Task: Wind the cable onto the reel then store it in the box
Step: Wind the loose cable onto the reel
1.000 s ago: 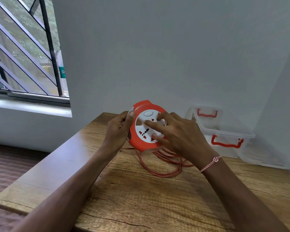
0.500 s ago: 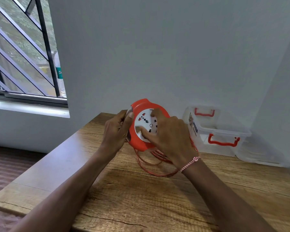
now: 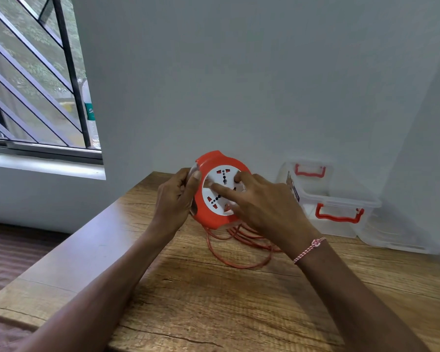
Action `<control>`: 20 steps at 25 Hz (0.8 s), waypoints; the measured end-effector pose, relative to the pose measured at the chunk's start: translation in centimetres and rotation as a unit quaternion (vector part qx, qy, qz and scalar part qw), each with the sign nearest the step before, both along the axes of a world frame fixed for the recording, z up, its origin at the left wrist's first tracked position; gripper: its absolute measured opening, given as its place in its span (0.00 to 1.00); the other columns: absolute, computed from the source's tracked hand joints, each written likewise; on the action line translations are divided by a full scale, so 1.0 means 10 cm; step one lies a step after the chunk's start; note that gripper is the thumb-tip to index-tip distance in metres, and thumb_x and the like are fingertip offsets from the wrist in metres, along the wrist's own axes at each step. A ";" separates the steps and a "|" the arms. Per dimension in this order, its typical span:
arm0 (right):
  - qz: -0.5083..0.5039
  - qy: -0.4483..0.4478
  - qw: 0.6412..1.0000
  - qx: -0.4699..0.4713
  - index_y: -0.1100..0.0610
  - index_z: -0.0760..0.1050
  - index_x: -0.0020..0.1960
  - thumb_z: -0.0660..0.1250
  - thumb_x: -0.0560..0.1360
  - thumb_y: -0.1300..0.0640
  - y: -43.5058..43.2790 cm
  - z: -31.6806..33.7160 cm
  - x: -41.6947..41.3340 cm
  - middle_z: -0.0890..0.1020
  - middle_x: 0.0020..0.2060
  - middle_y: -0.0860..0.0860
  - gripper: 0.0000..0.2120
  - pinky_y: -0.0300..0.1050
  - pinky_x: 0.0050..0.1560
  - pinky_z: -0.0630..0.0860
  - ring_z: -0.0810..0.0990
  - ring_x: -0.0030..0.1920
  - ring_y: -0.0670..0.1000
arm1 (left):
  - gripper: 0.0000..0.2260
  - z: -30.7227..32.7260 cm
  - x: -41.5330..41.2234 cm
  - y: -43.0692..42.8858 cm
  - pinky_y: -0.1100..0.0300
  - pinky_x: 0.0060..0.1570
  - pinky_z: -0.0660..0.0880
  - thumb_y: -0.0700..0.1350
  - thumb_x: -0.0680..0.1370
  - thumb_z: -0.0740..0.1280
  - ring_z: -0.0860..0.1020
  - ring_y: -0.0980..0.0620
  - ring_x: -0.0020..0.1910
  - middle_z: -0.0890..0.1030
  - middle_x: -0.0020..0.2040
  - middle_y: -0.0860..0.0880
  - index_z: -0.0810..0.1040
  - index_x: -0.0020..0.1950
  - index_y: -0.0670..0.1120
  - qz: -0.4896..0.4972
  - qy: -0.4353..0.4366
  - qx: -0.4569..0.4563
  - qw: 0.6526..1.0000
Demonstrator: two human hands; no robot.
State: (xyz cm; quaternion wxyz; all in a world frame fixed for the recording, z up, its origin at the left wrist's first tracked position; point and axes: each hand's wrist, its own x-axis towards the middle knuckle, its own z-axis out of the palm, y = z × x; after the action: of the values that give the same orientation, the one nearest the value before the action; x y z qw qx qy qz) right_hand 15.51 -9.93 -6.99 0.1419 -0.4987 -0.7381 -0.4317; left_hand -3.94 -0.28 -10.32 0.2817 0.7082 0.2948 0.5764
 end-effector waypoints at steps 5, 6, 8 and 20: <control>-0.019 0.073 0.996 0.038 0.50 0.78 0.71 0.75 0.74 0.36 0.02 -0.03 -0.18 0.87 0.36 0.54 0.31 0.40 0.31 0.72 0.83 0.30 0.53 | 0.21 0.01 -0.01 -0.03 0.49 0.32 0.83 0.60 0.84 0.62 0.86 0.46 0.36 0.85 0.39 0.44 0.81 0.53 0.43 -0.001 0.020 0.019 1.000; -0.015 0.133 0.989 0.066 0.54 0.81 0.65 0.75 0.72 0.33 0.02 -0.02 -0.22 0.86 0.33 0.54 0.31 0.40 0.30 0.69 0.82 0.28 0.53 | 0.22 0.00 0.00 -0.04 0.45 0.33 0.83 0.61 0.84 0.61 0.85 0.44 0.36 0.85 0.39 0.42 0.81 0.53 0.42 0.001 0.019 0.025 1.000; -0.019 0.324 0.945 0.041 0.56 0.80 0.59 0.73 0.72 0.31 0.03 0.00 -0.35 0.85 0.35 0.51 0.31 0.39 0.31 0.68 0.80 0.29 0.50 | 0.24 0.00 0.02 -0.05 0.41 0.33 0.81 0.61 0.83 0.60 0.85 0.42 0.36 0.84 0.40 0.39 0.80 0.54 0.40 -0.001 0.006 0.030 1.000; -0.031 0.011 0.999 0.001 0.44 0.66 0.80 0.76 0.78 0.45 -0.01 0.02 -0.04 0.83 0.61 0.57 0.34 0.47 0.34 0.81 0.86 0.51 0.57 | 0.17 0.02 0.00 0.01 0.47 0.39 0.86 0.59 0.83 0.60 0.88 0.50 0.42 0.87 0.45 0.46 0.81 0.57 0.49 0.014 -0.017 0.011 1.000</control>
State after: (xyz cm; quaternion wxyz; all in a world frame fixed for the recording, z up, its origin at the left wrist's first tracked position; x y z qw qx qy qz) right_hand 15.08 -9.99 -6.83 0.1373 -0.5260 -0.7201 -0.4312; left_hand -3.98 -0.14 -10.16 0.2710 0.6973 0.2932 0.5953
